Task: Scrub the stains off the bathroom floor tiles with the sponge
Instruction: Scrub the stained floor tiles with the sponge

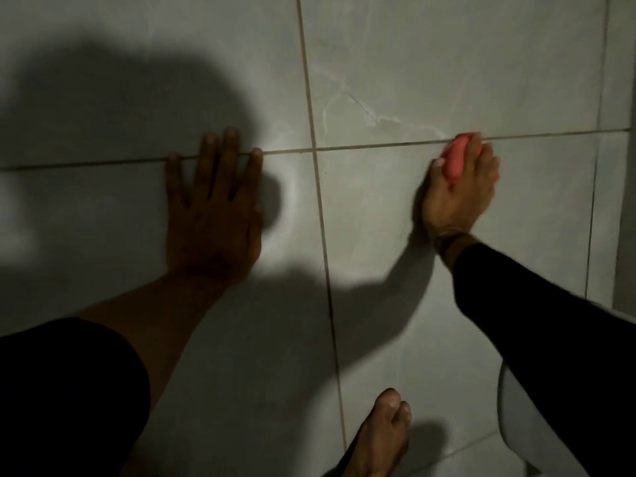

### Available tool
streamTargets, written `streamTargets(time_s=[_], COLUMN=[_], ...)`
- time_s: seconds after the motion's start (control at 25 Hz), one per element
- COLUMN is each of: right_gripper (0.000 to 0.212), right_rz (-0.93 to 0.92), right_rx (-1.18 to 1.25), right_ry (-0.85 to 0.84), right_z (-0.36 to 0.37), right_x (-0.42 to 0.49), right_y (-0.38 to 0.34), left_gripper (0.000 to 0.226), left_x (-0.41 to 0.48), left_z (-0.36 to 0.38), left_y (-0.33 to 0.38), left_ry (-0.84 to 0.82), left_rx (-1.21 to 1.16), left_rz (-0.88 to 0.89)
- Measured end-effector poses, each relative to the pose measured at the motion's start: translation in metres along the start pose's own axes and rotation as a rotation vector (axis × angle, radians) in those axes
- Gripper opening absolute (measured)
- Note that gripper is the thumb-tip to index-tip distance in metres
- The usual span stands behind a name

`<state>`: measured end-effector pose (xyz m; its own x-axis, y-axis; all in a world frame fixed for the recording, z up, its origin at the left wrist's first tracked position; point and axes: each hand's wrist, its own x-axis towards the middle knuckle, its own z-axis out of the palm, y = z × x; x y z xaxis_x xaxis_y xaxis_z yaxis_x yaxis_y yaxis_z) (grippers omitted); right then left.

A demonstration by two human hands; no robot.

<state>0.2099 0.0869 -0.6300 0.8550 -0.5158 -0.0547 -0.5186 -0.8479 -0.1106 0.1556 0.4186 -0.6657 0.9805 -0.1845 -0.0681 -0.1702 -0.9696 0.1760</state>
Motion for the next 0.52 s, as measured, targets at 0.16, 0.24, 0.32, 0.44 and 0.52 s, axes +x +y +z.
streamTargets(time_s=[0.16, 0.24, 0.32, 0.44, 0.52], right_gripper=[0.071, 0.070, 0.072, 0.074, 0.069], right_rz=[-0.863, -0.741, -0.137, 0.053, -0.515], right_rx=[-0.089, -0.083, 0.070, 0.042, -0.069], right_ry=[-0.225, -0.230, -0.086, -0.077, -0.258], right_z=[0.026, 0.016, 0.006, 0.012, 0.027], right_x=[-0.122, -0.129, -0.114, -0.145, -0.207], right_y=[-0.029, 0.008, 0.038, 0.022, 0.015], left_gripper=[0.074, 0.075, 0.074, 0.073, 0.073], left_x=[0.000, -0.001, 0.000, 0.000, 0.000], left_z=[-0.001, 0.001, 0.004, 0.005, 0.005], left_y=[-0.004, -0.002, -0.003, -0.005, -0.007], left_ry=[0.005, 0.001, 0.017, 0.001, -0.005], left_rx=[-0.021, -0.028, -0.009, -0.016, -0.007], left_rz=[0.004, -0.002, -0.001, 0.005, 0.004])
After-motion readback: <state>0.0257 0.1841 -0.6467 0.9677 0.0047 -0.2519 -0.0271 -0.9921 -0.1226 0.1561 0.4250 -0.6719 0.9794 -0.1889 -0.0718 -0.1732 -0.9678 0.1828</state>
